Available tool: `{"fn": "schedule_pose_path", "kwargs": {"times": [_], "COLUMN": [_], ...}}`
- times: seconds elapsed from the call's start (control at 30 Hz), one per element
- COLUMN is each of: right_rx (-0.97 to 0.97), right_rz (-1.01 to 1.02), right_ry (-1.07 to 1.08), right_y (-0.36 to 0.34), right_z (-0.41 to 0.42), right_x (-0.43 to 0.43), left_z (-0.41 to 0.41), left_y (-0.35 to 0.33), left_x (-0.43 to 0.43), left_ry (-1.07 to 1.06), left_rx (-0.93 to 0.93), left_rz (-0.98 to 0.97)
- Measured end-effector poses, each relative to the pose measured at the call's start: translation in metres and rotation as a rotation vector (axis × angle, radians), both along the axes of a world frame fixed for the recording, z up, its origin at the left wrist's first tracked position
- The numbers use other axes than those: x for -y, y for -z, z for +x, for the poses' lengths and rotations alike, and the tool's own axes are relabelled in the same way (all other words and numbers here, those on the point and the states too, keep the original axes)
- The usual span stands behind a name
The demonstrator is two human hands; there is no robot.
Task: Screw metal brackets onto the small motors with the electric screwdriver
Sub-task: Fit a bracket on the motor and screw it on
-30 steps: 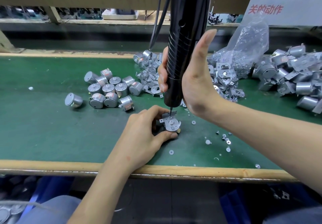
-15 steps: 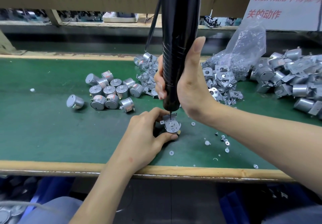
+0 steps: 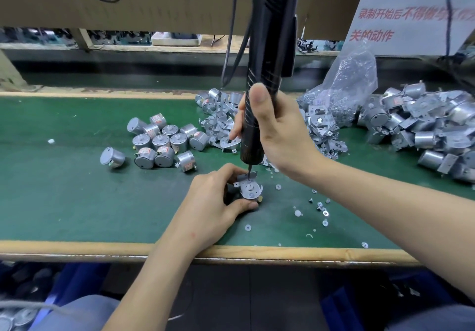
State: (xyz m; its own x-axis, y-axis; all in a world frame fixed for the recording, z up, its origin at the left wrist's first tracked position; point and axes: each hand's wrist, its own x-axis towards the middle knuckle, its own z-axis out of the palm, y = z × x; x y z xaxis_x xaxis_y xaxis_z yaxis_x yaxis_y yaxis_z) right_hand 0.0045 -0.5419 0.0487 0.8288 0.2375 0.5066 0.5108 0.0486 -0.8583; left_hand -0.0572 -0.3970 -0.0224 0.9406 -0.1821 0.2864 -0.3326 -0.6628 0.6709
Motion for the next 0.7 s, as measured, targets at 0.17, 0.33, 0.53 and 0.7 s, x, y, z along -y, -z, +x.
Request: {"fn": "schedule_pose_path", "kwargs": {"times": [0.17, 0.33, 0.53, 0.7], "right_rx": [0.045, -0.309, -0.444, -0.348], "right_rz": [-0.403, -1.053, -0.538, -0.940], "right_ry": [0.231, 0.109, -0.109, 0.083], "right_y": [-0.002, -0.005, -0.006, -0.043], "right_z": [-0.003, -0.022, -0.024, -0.006], "right_x": [0.022, 0.037, 0.063, 0.133], "left_z": [-0.001, -0.002, 0.006, 0.024], "left_y": [-0.003, -0.014, -0.016, -0.011], "left_x": [0.000, 0.008, 0.024, 0.005], "left_ry": [0.012, -0.067, -0.145, -0.444], "left_rx": [0.030, 0.276, 0.371, 0.312], "left_rz": [-0.014, -0.066, -0.046, 0.298]}}
